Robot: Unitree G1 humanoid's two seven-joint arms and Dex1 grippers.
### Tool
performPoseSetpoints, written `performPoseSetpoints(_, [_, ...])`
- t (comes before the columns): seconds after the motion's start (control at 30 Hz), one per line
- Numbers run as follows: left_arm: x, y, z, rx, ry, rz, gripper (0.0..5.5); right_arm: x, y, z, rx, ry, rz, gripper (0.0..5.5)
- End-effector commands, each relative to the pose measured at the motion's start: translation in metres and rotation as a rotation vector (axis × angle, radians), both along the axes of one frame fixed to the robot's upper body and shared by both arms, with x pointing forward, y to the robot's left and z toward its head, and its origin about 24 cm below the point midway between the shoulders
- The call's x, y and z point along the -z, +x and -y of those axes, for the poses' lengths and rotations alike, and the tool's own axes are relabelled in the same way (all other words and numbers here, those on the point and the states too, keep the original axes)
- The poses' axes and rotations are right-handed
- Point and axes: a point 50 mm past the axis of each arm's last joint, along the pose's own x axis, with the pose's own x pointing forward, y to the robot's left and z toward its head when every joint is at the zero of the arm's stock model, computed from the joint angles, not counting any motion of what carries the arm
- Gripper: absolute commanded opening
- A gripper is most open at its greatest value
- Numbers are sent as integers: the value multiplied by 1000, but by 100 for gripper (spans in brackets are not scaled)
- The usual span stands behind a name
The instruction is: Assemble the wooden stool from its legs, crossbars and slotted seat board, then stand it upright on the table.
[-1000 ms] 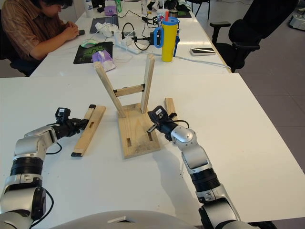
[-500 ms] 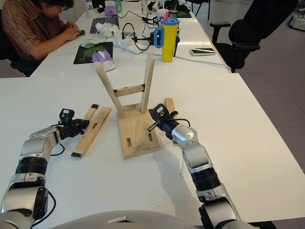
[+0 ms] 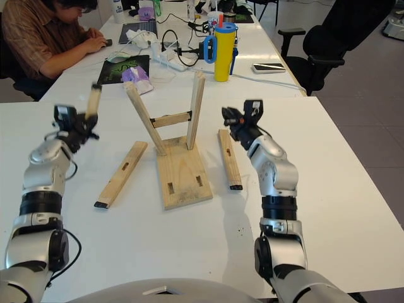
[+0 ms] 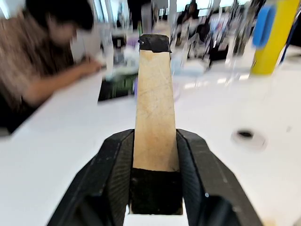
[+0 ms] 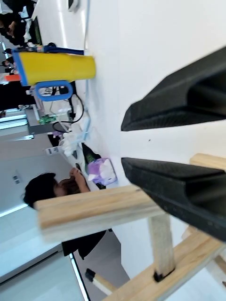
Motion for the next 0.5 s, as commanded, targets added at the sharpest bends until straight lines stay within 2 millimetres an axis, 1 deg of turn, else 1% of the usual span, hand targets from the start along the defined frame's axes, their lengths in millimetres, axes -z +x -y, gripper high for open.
performPoseSetpoints(0.03, [-40,-1,38,121,39,224,132,-20,12,-3,-54,47,25,166])
performPoseSetpoints(0.1, [-51,-5,52,176,61,300,132,-33,13,-10,-105,91,52,196])
performPoseSetpoints(0.17, [-65,-11,78,282,111,407,132,-60,11,-19,-240,242,87,201])
performPoseSetpoints(0.23, [-75,-17,95,368,125,475,132,-79,7,-27,-376,353,91,201])
performPoseSetpoints(0.37, [-81,-22,114,523,142,486,132,-89,0,-30,-488,424,96,201])
performPoseSetpoints(0.5, [-78,-27,130,664,154,451,132,-99,-7,-29,-556,533,102,201])
